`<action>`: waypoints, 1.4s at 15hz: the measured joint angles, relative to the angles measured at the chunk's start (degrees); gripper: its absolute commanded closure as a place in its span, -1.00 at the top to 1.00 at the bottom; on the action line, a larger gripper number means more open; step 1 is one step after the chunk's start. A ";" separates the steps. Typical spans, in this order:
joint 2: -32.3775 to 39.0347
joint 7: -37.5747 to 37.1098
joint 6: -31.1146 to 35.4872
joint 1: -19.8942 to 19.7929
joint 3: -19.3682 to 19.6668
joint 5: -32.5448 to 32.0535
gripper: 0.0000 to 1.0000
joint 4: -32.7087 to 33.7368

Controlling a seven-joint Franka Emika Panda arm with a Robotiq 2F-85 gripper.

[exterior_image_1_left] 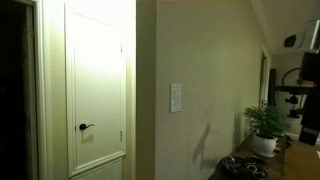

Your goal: Push on the light switch

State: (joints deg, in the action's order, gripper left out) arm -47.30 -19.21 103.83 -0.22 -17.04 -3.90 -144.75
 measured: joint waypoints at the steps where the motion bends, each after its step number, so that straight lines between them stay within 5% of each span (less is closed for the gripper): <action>1: 0.00 0.00 0.00 0.00 0.00 0.00 1.00 0.00; 21: 0.01 0.00 0.02 0.07 0.03 0.00 1.00 0.00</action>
State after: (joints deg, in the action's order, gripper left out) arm -47.28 -19.21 103.85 -0.14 -17.01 -3.90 -144.75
